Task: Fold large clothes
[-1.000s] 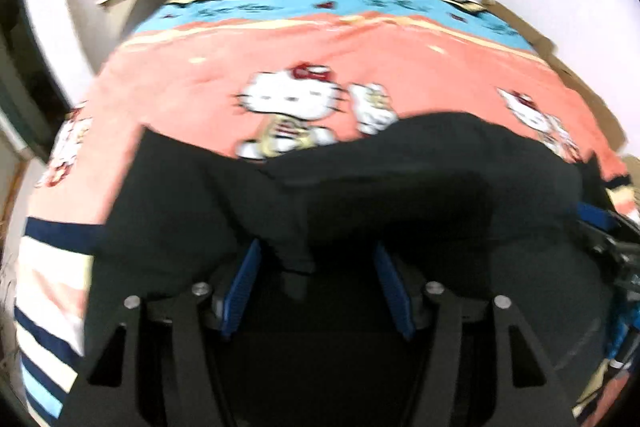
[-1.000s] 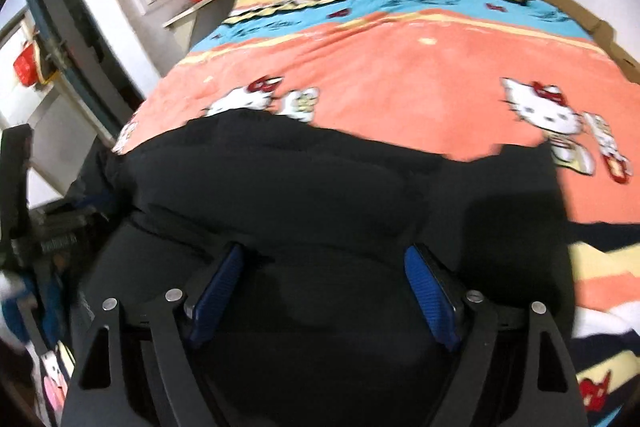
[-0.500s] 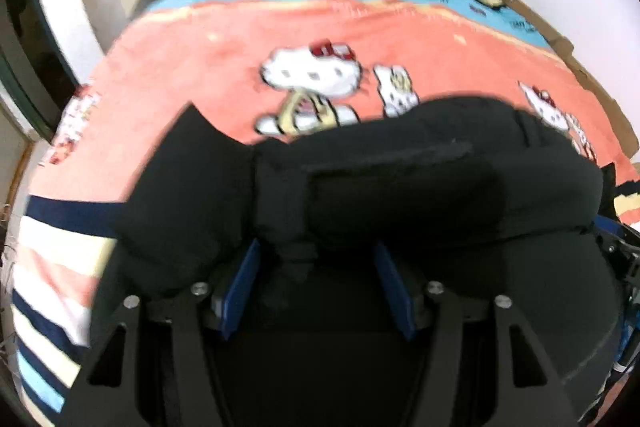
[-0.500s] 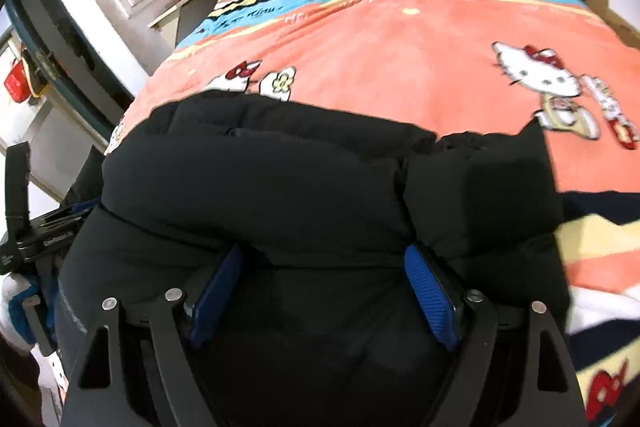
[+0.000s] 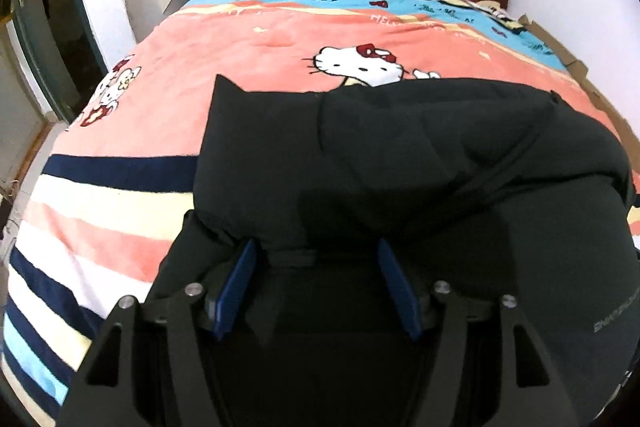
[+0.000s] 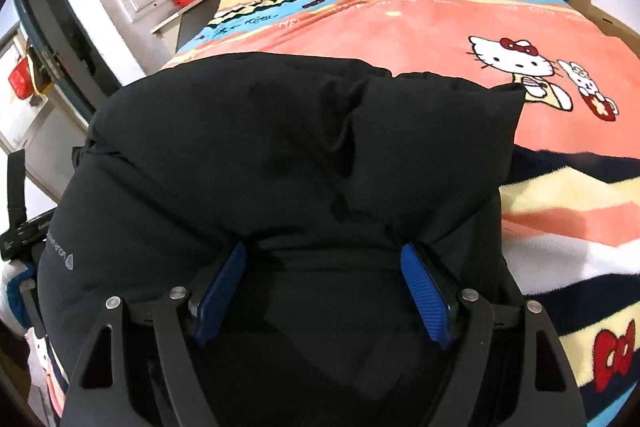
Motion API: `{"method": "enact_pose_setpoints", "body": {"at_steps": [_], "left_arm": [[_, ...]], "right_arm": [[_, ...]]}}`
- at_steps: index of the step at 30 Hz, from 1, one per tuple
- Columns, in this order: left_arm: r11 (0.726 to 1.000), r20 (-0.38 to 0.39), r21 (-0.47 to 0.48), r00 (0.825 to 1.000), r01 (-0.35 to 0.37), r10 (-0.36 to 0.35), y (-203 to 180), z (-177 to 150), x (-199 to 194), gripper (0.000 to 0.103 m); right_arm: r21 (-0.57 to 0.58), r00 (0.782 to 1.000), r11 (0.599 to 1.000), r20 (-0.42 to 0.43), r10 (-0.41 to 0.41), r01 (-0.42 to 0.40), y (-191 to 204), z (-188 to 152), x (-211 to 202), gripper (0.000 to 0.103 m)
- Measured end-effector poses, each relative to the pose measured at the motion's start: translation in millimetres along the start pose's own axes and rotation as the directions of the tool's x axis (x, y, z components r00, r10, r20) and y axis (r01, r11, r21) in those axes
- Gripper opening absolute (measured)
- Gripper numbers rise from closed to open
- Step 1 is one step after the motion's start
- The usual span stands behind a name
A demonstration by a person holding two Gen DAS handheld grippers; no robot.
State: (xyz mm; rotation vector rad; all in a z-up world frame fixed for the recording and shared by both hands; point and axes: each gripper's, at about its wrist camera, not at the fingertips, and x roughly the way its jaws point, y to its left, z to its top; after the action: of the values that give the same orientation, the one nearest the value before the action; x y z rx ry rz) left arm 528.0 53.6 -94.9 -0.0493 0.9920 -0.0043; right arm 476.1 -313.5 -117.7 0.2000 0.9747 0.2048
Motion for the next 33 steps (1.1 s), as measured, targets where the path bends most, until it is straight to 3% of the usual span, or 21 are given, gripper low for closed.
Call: {"method": "enact_pose_setpoints", "body": {"at_steps": [2, 5, 10, 20, 33], "left_arm": [[1.0, 0.025, -0.009, 0.999, -0.028, 0.028, -0.3, -2.7, -14.1, 0.063], [0.999, 0.107, -0.024, 0.993, -0.044, 0.047, 1.2, -16.2, -43.2, 0.063], [0.998, 0.18, -0.035, 0.982, -0.047, 0.053, 2.0, -41.7, -70.1, 0.063], [0.996, 0.278, 0.015, 0.957, -0.086, 0.079, -7.6, -72.4, -62.0, 0.063], [0.994, 0.317, 0.031, 0.944, -0.104, 0.088, -13.6, -85.9, -51.7, 0.065]], "right_arm": [[0.005, 1.0, 1.0, -0.01, -0.023, 0.023, 1.6, 3.0, -5.7, 0.077], [-0.001, 0.998, 0.999, 0.041, -0.043, 0.043, 8.6, -0.2, -32.1, 0.077], [-0.011, 0.989, 1.0, 0.144, 0.02, -0.019, 17.3, -23.1, -77.9, 0.077], [0.005, 0.992, 0.999, 0.119, 0.037, -0.037, 5.3, -52.5, -53.2, 0.082], [0.019, 0.989, 0.998, 0.136, 0.057, -0.06, -0.2, -64.4, -40.1, 0.085]]}}
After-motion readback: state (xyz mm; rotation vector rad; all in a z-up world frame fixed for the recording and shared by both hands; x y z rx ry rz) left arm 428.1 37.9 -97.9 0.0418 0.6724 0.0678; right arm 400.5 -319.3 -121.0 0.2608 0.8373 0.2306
